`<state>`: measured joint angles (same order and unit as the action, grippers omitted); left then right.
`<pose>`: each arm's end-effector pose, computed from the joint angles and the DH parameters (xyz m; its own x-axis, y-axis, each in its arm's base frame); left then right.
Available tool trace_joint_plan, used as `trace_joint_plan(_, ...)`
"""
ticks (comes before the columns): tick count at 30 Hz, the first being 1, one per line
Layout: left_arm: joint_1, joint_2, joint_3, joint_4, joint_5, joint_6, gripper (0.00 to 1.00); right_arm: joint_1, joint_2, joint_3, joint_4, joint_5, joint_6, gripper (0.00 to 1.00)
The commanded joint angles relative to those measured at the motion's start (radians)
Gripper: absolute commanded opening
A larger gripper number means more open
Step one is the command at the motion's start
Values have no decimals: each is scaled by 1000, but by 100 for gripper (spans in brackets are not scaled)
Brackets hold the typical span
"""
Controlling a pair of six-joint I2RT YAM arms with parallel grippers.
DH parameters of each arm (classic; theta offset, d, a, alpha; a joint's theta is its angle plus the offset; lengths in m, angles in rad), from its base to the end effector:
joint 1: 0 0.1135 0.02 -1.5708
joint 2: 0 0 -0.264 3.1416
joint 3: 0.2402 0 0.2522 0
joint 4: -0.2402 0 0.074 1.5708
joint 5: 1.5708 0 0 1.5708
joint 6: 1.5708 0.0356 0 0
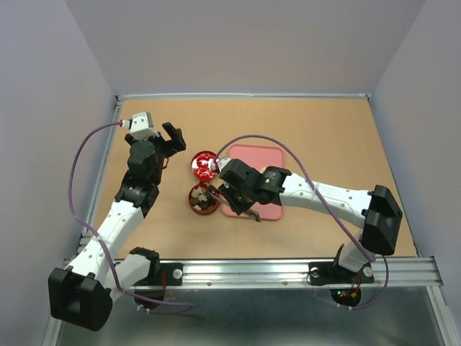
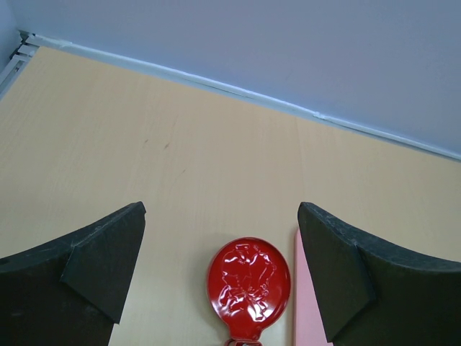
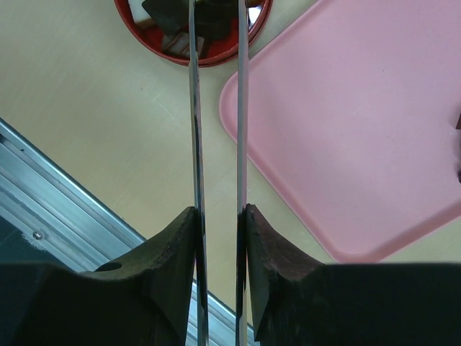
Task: Pack the chocolate
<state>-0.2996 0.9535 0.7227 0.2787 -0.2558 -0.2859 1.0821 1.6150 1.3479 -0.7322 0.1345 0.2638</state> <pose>0.2202 -0.0586 0.3363 0.0315 -0.2953 -0.9549 0.0552 0.9544 -0.2933 0.1652 0.3005 0.2785 -0.6005 -0.5789 -0.5516 -0.7089 0.7046 0.0322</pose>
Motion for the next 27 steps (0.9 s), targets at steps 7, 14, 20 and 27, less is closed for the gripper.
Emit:
trace_joint_plan(7,-4,-4,53,37,-8,13,99,12,25,82,34,22,-32,41)
trace_joint_plan(14,-4,2,55,40,-7,14,99,12,29,114,36,54,-37,51)
trace_joint_plan(20,-4,-2,53,40,-10,14,99,12,-30,120,69,117,-31,52)
trace_joint_plan(27,-4,-5,53,39,-7,11,99,12,-133,86,131,192,-15,52)
